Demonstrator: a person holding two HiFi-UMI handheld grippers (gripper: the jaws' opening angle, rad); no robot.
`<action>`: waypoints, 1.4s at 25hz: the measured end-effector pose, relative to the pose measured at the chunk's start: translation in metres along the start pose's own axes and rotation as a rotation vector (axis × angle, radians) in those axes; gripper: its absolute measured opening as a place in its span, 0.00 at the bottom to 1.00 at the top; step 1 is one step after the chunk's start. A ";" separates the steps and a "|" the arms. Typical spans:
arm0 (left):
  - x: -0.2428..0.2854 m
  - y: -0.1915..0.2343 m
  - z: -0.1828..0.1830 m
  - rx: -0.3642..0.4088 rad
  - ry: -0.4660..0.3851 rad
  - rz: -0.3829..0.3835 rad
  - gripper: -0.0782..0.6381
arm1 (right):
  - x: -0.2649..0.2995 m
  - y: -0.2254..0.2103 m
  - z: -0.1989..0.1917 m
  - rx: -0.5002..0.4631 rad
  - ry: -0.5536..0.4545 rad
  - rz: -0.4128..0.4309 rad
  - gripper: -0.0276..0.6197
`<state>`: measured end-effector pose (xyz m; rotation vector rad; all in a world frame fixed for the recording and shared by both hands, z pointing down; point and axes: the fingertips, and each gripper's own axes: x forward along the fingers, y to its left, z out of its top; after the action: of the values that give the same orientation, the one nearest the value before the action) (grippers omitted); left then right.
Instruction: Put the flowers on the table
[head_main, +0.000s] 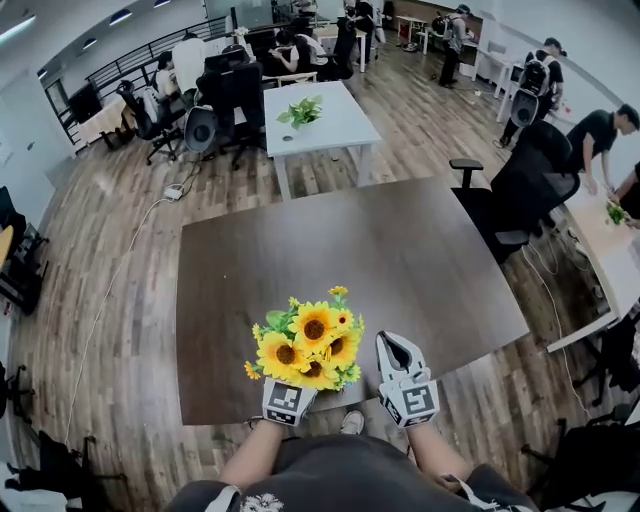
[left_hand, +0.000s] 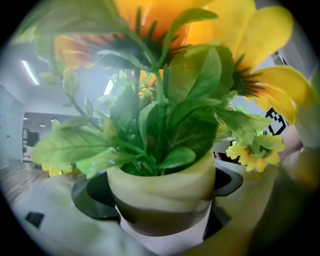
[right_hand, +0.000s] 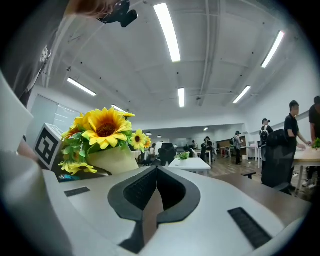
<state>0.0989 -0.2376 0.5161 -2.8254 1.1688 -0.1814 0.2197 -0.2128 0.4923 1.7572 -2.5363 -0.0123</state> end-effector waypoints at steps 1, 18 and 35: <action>0.002 0.000 -0.001 -0.006 0.005 0.019 0.88 | 0.002 -0.003 -0.001 -0.002 0.001 0.018 0.08; 0.014 0.050 -0.081 -0.079 0.155 0.168 0.88 | 0.070 0.008 -0.048 0.023 0.116 0.155 0.08; 0.041 0.106 -0.188 -0.164 0.320 0.224 0.88 | 0.134 0.030 -0.106 0.000 0.257 0.204 0.08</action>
<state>0.0272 -0.3469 0.6932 -2.8445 1.6224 -0.5639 0.1501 -0.3251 0.6048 1.3887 -2.5086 0.2083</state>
